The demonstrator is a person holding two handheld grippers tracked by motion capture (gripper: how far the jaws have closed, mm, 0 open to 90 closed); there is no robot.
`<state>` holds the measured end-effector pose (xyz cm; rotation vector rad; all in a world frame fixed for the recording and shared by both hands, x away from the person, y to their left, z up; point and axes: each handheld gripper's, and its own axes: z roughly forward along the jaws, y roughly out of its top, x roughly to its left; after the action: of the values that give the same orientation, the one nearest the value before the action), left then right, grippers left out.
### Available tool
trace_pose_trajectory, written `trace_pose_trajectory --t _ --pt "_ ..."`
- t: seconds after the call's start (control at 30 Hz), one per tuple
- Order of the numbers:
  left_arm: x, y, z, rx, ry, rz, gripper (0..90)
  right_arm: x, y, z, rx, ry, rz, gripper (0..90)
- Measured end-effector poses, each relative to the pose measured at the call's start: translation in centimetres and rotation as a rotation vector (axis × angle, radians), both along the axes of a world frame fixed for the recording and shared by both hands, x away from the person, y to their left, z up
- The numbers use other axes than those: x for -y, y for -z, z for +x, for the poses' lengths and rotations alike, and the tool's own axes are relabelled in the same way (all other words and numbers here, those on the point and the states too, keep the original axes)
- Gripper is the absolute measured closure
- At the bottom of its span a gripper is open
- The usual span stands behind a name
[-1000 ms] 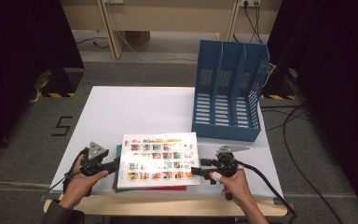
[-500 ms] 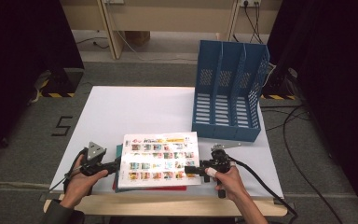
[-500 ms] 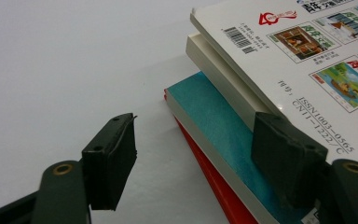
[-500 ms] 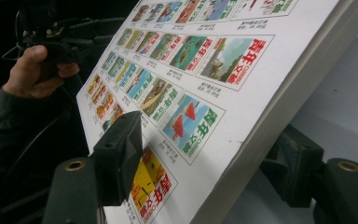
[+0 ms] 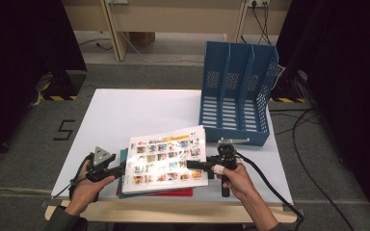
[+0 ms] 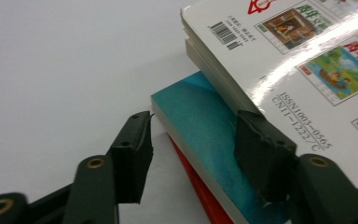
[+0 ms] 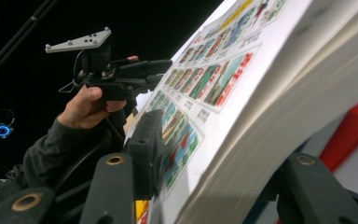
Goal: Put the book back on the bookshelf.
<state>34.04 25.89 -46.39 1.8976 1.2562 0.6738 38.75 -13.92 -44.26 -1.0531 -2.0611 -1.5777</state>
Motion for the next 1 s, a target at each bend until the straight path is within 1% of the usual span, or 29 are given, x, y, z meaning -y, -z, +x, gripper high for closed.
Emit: trace_pose_trajectory --t 0.03,0.07,0.1,0.13,0.17,0.23,0.27,0.3,0.33,0.37,0.4,0.43,0.47,0.5,0.53,0.57,0.6,0.63,0.67,0.7,0.73,0.77,0.8,0.83,0.87,0.9,0.93,0.97,1.0 --pt "-0.2 0.1 0.2 -0.004 0.001 -0.018 39.2 0.0 -0.1 0.2 -0.005 -0.001 0.002 58.3" --pt "-0.2 0.1 0.2 -0.004 0.001 -0.018 37.9 0.0 -0.2 0.3 -0.016 0.002 0.002 59.4" --pt "-0.4 0.1 0.2 -0.009 0.002 -0.028 37.0 0.0 -0.4 0.4 -0.017 0.002 0.000 60.1" --pt "-0.4 0.1 0.2 -0.009 0.002 -0.028 36.5 0.0 -0.5 0.5 -0.008 0.000 -0.005 60.7" --pt "-0.4 0.2 0.3 -0.003 -0.001 -0.026 34.7 -0.1 -0.9 0.6 0.005 -0.006 -0.014 61.1" --pt "-0.5 0.2 0.4 -0.004 -0.004 -0.027 30.0 -0.2 -1.8 0.8 0.020 -0.011 -0.030 62.5" --pt "-0.5 0.3 0.4 -0.002 -0.005 -0.032 30.0 -0.2 -1.8 0.8 0.020 -0.011 -0.030 62.5" --pt "-0.6 0.3 0.5 -0.006 -0.003 -0.042 28.1 -0.2 -2.1 0.9 0.022 -0.013 -0.029 63.5" --pt "-0.8 0.4 0.5 -0.008 0.002 -0.052 26.3 -0.2 -2.6 1.1 0.034 -0.015 -0.033 64.1" --pt "-0.9 0.5 0.6 -0.014 0.009 -0.068 22.7 -0.1 -3.1 1.2 0.042 -0.017 -0.038 64.6" --pt "-1.1 0.5 0.7 -0.018 0.013 -0.083 16.6 -0.1 -3.7 1.6 0.053 -0.019 -0.041 65.5" --pt "-1.2 0.5 0.7 -0.016 0.013 -0.097 15.6 0.1 -4.6 1.9 0.073 -0.011 -0.044 66.7" --pt "-1.7 0.4 0.8 -0.008 -0.001 -0.114 15.1 0.3 -5.1 2.3 0.066 -0.003 -0.034 67.1" --pt "-2.5 0.2 1.0 0.005 -0.033 -0.141 14.8 0.4 -5.4 2.4 0.069 0.009 -0.033 67.3" --pt "-2.5 0.2 1.0 0.005 -0.033 -0.141 14.8 0.6 -5.8 2.6 0.076 0.016 -0.043 67.5" --pt "-3.7 0.3 1.3 0.017 -0.082 -0.176 14.8 0.7 -6.2 2.9 0.077 0.031 -0.044 67.6" --pt "-3.7 0.3 1.3 0.017 -0.082 -0.176 14.8 0.7 -6.2 2.9 0.077 0.031 -0.044 67.6" --pt "-4.8 0.7 1.6 0.011 -0.115 -0.182 14.7 1.1 -7.0 3.1 0.094 0.032 -0.049 68.4" --pt "-4.8 0.7 1.6 0.011 -0.115 -0.182 14.7 1.1 -7.0 3.1 0.094 0.032 -0.049 68.4" --pt "-5.3 1.0 1.8 0.005 -0.135 -0.183 14.7 1.2 -7.9 3.0 0.105 0.042 -0.046 69.1" --pt "-5.9 1.7 2.3 -0.016 -0.156 -0.176 14.7 1.3 -8.3 3.0 0.112 0.044 -0.047 69.4" --pt "-6.2 2.0 2.5 -0.029 -0.161 -0.162 14.8 1.4 -8.7 2.9 0.124 0.046 -0.050 69.7" --pt "-6.3 2.3 2.7 -0.041 -0.164 -0.156 14.8 1.6 -9.1 3.0 0.130 0.045 -0.054 70.1" --pt "-6.3 2.3 2.7 -0.041 -0.164 -0.156 14.8 1.7 -9.4 3.0 0.134 0.053 -0.055 70.1" --pt "-6.4 2.6 2.8 -0.061 -0.169 -0.144 14.8 1.7 -9.4 3.0 0.134 0.053 -0.055 70.1" --pt "-6.4 2.9 2.9 -0.078 -0.168 -0.124 14.8 1.8 -9.8 2.9 0.145 0.061 -0.059 70.4" --pt "-6.0 3.3 3.1 -0.094 -0.139 -0.079 14.7 2.0 -10.8 2.8 0.160 0.068 -0.075 70.7" --pt "-6.0 3.3 3.1 -0.094 -0.139 -0.079 14.7 2.1 -11.0 2.6 0.162 0.075 -0.082 70.7" --pt "-5.5 3.6 3.2 -0.110 -0.116 -0.047 14.8 2.1 -11.1 2.5 0.167 0.082 -0.091 70.7"
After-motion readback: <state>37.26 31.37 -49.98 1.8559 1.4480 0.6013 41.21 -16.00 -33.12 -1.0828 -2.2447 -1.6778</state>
